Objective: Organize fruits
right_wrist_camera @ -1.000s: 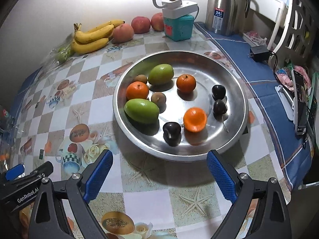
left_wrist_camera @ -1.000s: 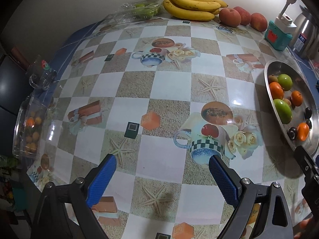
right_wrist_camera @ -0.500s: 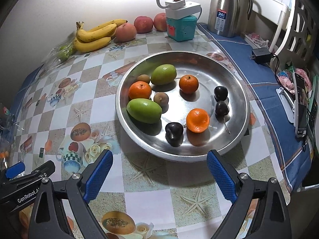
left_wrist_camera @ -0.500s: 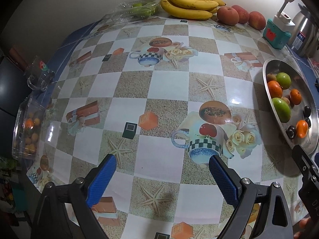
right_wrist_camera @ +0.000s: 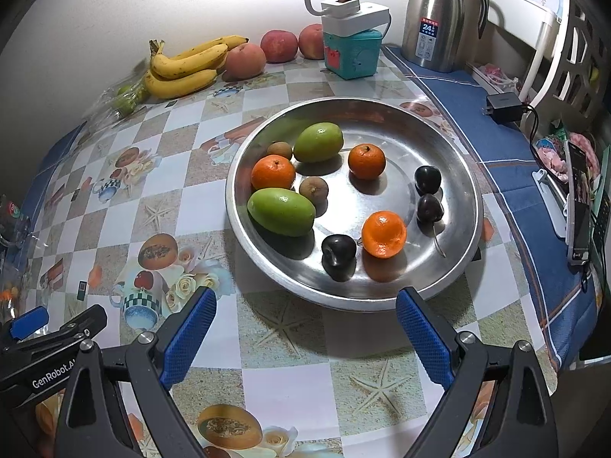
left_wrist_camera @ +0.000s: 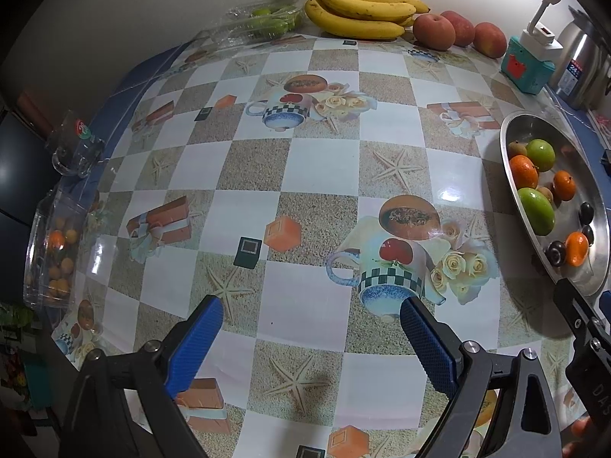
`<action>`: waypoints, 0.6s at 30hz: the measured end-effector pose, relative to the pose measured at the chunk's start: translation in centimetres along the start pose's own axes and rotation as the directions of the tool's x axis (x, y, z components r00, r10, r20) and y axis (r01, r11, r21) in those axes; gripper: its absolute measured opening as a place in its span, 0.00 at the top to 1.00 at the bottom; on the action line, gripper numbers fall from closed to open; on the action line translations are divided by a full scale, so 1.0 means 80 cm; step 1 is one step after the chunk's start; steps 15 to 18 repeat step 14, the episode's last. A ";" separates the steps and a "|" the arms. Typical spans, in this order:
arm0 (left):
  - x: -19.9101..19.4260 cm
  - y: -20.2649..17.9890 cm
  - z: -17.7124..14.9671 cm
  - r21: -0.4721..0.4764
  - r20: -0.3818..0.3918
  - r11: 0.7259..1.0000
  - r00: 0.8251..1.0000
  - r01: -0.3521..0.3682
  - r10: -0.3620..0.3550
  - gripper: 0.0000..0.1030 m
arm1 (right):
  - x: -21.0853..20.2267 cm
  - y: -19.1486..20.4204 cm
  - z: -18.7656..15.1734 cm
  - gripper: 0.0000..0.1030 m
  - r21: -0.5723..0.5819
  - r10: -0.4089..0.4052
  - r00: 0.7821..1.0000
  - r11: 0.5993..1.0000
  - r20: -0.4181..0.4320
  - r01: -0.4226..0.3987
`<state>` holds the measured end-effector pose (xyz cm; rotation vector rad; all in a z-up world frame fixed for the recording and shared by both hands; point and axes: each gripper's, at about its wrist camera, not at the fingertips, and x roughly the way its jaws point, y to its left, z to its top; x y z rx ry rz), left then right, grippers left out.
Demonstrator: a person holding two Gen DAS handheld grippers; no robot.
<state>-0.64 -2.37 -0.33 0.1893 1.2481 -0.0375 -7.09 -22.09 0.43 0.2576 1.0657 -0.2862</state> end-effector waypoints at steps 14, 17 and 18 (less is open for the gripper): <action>-0.009 0.010 0.000 -0.027 0.037 1.000 0.999 -0.002 0.003 0.07 | 0.001 0.000 0.000 0.07 0.001 0.003 1.000 1.000 -0.004 -0.003; -0.009 0.010 0.000 -0.027 0.037 1.000 0.999 -0.002 0.003 0.07 | 0.001 0.000 0.000 0.07 0.001 0.003 1.000 1.000 -0.004 -0.003; -0.009 0.010 0.000 -0.027 0.037 1.000 0.999 -0.002 0.003 0.07 | 0.001 0.000 0.000 0.07 0.001 0.003 1.000 1.000 -0.004 -0.003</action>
